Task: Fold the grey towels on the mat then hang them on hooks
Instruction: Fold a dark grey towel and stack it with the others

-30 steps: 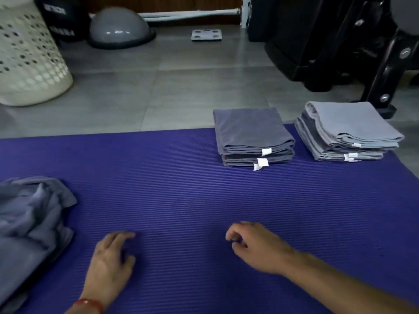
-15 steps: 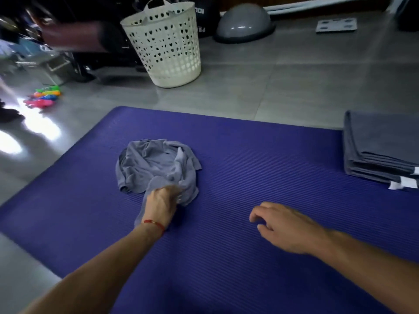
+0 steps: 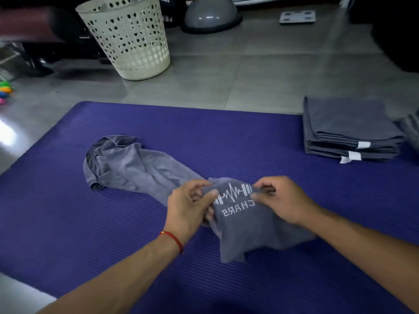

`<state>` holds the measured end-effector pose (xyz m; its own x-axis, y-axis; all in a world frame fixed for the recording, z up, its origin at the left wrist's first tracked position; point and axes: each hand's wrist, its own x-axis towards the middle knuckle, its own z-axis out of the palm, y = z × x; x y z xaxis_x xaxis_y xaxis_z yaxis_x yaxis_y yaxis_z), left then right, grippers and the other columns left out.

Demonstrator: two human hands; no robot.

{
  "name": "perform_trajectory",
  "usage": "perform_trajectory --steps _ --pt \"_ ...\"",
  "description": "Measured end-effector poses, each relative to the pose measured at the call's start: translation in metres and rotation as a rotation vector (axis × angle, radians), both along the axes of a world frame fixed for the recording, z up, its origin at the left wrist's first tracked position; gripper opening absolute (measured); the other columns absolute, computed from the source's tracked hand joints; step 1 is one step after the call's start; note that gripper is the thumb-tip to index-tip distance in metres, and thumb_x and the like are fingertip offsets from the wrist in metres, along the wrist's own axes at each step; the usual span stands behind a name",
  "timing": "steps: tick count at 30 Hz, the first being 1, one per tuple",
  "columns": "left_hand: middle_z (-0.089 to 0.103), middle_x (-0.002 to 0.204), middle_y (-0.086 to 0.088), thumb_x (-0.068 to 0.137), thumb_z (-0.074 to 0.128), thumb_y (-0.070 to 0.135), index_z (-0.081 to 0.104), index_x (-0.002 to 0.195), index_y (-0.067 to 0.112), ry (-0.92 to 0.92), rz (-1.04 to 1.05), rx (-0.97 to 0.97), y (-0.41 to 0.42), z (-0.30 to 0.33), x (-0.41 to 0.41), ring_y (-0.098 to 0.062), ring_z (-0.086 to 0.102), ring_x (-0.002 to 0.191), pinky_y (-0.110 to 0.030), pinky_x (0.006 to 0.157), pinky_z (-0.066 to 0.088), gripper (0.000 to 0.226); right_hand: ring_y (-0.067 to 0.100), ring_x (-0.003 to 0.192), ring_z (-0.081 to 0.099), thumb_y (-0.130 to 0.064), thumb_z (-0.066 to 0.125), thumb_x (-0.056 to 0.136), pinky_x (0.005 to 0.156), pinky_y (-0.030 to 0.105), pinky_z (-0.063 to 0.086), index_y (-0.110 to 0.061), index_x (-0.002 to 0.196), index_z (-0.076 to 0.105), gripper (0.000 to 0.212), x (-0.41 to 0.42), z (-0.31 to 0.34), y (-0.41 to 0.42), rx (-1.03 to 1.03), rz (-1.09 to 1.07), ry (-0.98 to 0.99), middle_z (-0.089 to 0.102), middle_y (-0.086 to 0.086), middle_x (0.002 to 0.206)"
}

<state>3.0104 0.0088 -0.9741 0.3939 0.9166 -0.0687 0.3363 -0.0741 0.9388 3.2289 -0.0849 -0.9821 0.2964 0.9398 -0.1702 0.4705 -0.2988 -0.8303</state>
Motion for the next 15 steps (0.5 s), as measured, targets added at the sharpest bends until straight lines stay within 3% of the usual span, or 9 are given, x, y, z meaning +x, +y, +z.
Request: perform_trajectory --steps 2,5,7,9,10,12,13,15 --pt "0.070 0.069 -0.003 0.086 0.080 0.023 0.072 0.095 0.026 0.059 -0.002 0.064 0.002 -0.007 -0.001 -0.008 0.068 0.057 -0.021 0.053 0.055 0.013 -0.006 0.079 0.067 -0.030 0.075 0.090 0.071 0.015 0.048 -0.029 0.085 0.076 0.006 0.008 0.008 -0.004 0.031 -0.015 -0.063 0.074 -0.021 0.083" --pt "0.065 0.085 0.014 0.087 0.076 0.026 0.069 0.104 0.033 0.206 -0.119 0.306 0.002 -0.023 -0.001 -0.005 0.064 0.080 -0.019 0.073 0.053 0.019 -0.001 0.082 0.066 -0.032 0.072 0.092 0.074 0.023 0.052 -0.028 0.086 0.075 0.007 0.024 0.006 -0.011 0.027 -0.153 -0.182 0.073 -0.017 0.083" --pt "0.058 0.106 0.019 0.085 0.073 0.038 0.065 0.117 0.033 0.317 -0.171 0.442 0.006 -0.039 -0.003 -0.009 0.056 0.102 -0.031 0.090 0.051 0.033 0.009 0.086 0.068 -0.029 0.068 0.095 0.075 0.033 0.054 -0.028 0.091 0.074 0.007 0.040 -0.002 -0.018 -0.067 -0.171 -0.358 0.073 -0.013 0.087" --pt "0.044 0.141 0.005 0.081 0.067 0.057 0.049 0.139 0.041 0.568 -0.204 0.478 0.018 -0.059 -0.007 -0.025 0.041 0.130 -0.051 0.105 0.043 0.063 0.020 0.101 0.067 -0.021 0.061 0.098 0.085 0.040 0.055 -0.027 0.109 0.072 0.017 0.056 -0.016 -0.030 -0.233 -0.095 -0.493 0.073 -0.005 0.106" --pt "0.026 0.157 -0.001 0.081 0.065 0.063 0.034 0.149 0.048 0.756 -0.241 0.455 0.027 -0.070 -0.010 -0.033 0.024 0.144 -0.062 0.110 0.033 0.076 0.022 0.111 0.064 -0.019 0.058 0.098 0.091 0.041 0.053 -0.025 0.121 0.067 0.026 0.064 -0.023 -0.037 -0.320 -0.053 -0.525 0.069 -0.001 0.119" --pt "-0.004 0.166 0.000 0.085 0.064 0.063 0.013 0.151 0.059 1.026 -0.346 0.355 0.049 -0.092 -0.018 -0.042 -0.005 0.151 -0.074 0.109 0.015 0.084 0.021 0.121 0.055 -0.023 0.054 0.098 0.099 0.041 0.049 -0.025 0.136 0.055 0.039 0.070 -0.039 -0.052 -0.413 0.017 -0.559 0.057 0.001 0.134" --pt "-0.001 0.165 0.001 0.088 0.063 0.058 0.018 0.150 0.058 1.057 -0.381 0.283 0.059 -0.099 -0.023 -0.045 -0.005 0.150 -0.075 0.108 0.016 0.077 0.019 0.122 0.053 -0.024 0.052 0.098 0.099 0.038 0.048 -0.026 0.140 0.051 0.042 0.069 -0.044 -0.059 -0.412 0.052 -0.568 0.052 -0.001 0.135" --pt "0.031 0.155 -0.005 0.093 0.062 0.041 0.042 0.145 0.043 0.987 -0.414 0.263 0.072 -0.103 -0.029 -0.047 0.023 0.141 -0.062 0.110 0.030 0.055 0.013 0.124 0.050 -0.026 0.052 0.100 0.101 0.032 0.046 -0.026 0.145 0.046 0.046 0.060 -0.051 -0.069 -0.354 0.107 -0.582 0.046 -0.006 0.138"
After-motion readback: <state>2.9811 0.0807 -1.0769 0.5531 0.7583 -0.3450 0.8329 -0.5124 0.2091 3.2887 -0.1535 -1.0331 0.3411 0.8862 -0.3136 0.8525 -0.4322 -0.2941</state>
